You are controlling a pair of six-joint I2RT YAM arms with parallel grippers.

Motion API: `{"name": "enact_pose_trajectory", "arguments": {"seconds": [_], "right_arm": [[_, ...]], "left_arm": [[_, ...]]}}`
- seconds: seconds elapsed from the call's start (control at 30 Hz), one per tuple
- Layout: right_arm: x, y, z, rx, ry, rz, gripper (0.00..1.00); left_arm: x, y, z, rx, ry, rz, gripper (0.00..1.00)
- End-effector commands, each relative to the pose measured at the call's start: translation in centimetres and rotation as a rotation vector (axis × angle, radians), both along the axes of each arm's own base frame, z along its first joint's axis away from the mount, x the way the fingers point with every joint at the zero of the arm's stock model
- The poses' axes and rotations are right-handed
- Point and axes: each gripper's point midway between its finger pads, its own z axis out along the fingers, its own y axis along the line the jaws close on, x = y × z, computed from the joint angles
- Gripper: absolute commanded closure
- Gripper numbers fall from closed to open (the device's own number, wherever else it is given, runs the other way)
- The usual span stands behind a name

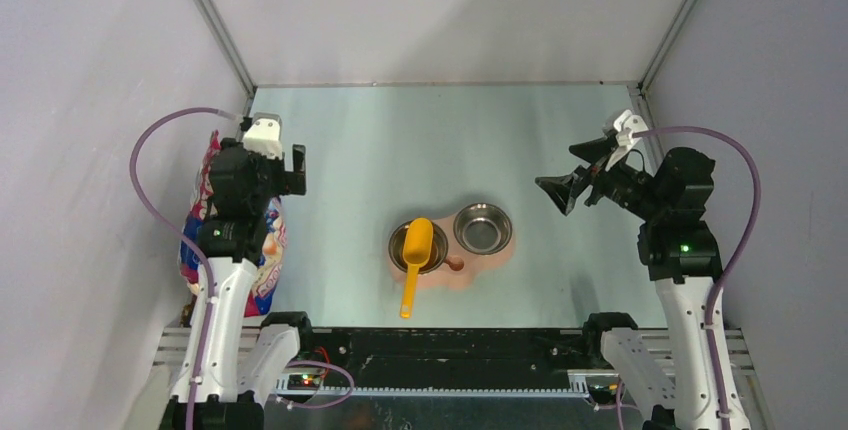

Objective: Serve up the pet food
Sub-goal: Move the pet food bowl to the center of the board.

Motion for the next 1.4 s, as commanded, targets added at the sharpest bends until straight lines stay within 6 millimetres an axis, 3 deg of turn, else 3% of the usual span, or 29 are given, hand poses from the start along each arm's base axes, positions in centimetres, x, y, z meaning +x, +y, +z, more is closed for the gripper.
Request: {"name": "enact_pose_trajectory", "arguments": {"seconds": [0.0,0.33,0.83,1.03,1.17,1.37], "right_arm": [[0.9,0.7,0.4,0.006,-0.029,0.016,0.00],[2.1,0.3,-0.3,-0.006,-0.009,-0.038,0.00],[2.4,0.0,-0.4,-0.009,-0.013,-0.058,0.00],[2.5,0.1,-0.7,-0.012,-0.016,-0.054,0.00],[2.8,0.6,-1.4,-0.015,0.004,-0.039,0.00],[4.1,2.2,-4.1,-0.005,0.112,0.009,0.00]], "left_arm": [[0.8,2.1,1.4,0.014,-0.061,0.120,0.02],[0.8,3.4,1.9,-0.001,-0.098,0.213,0.02],[0.9,5.0,1.8,0.010,-0.092,0.311,0.02],[-0.8,3.7,4.8,0.009,-0.168,0.229,0.02],[-2.7,4.7,7.9,0.034,-0.252,0.282,0.02],[-4.2,6.3,9.1,0.090,-0.249,0.362,0.02]]}}
